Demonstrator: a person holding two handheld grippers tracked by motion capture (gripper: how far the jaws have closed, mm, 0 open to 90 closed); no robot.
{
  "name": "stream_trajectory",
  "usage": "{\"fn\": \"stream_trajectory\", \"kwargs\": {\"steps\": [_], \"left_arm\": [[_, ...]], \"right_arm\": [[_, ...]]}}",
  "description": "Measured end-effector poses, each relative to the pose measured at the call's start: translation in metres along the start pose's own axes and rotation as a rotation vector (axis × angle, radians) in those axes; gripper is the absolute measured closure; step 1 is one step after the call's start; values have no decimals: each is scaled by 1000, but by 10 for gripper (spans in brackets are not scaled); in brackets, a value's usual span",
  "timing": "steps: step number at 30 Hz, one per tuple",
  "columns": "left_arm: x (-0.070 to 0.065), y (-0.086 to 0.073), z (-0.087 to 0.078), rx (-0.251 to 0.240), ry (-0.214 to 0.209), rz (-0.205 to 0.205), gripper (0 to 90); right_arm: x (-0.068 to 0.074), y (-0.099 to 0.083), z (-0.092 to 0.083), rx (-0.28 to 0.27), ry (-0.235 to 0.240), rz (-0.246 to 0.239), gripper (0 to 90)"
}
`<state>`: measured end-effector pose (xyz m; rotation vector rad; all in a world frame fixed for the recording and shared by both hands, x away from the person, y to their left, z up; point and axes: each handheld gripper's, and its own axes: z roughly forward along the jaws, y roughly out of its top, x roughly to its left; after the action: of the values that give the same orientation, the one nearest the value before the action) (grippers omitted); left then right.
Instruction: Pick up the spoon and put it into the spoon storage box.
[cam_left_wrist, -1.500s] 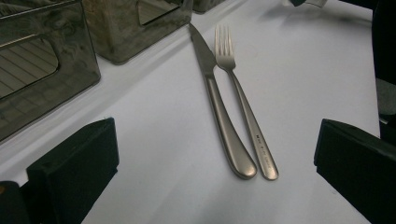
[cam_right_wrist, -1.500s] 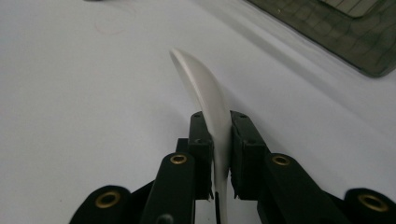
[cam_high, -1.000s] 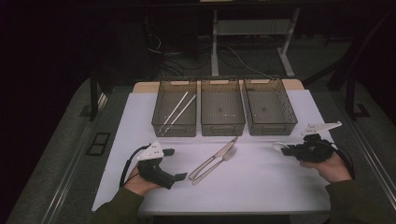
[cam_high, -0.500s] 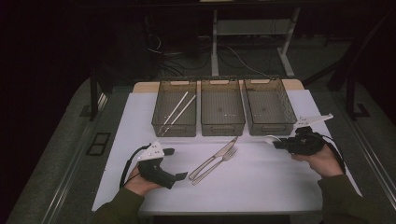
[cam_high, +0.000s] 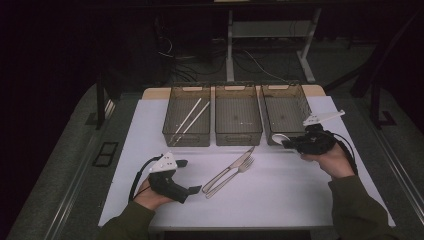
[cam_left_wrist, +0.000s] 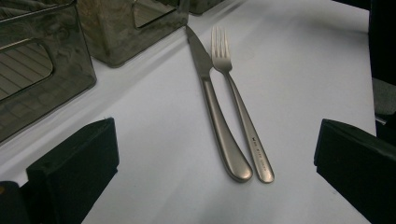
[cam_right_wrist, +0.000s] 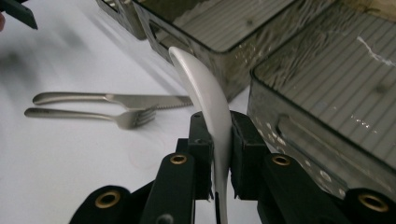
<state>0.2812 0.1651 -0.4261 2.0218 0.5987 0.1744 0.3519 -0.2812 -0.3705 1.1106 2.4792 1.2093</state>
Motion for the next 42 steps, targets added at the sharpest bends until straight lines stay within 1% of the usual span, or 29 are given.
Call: {"fn": "stream_trajectory", "kwargs": {"steps": [4, 7, 10, 16, 19, 23, 25, 27, 28, 35, 42], "left_arm": [[0, 0, 0, -4, 1, -2, 0], [0, 0, -1, -6, -1, -1, 0], [0, 0, 0, -7, -3, -2, 0], [-1, 0, 0, -7, -6, 2, 0], [-1, 0, 0, -8, -8, 2, 0], [-1, 1, 0, -9, -9, 1, 0], [-1, 0, 0, -7, -9, 4, 0], [-1, 1, 0, -7, -10, 4, 0], [-1, 1, 0, -10, -10, 1, 0], [-1, 1, 0, -14, -16, 0, 0], [-1, 1, 0, -14, -20, 4, 0]], "right_arm": [[-1, 11, 6, -1, -5, -5, 798], [-3, 20, 11, -10, -7, 3, 797], [-4, 29, 16, -4, -12, 6, 798], [-6, 50, 24, -1, -10, 4, 798], [-6, 60, 30, 2, -12, -6, 797], [-6, 71, 41, 2, -8, 1, 797], [-6, 77, 46, -2, 4, -2, 797], [-6, 82, 52, -4, 8, 8, 797], [-6, 85, 55, -5, 9, 4, 797], [-2, 103, 75, -14, 19, 9, 797], [4, 119, 97, 7, 11, 7, 797]]}}
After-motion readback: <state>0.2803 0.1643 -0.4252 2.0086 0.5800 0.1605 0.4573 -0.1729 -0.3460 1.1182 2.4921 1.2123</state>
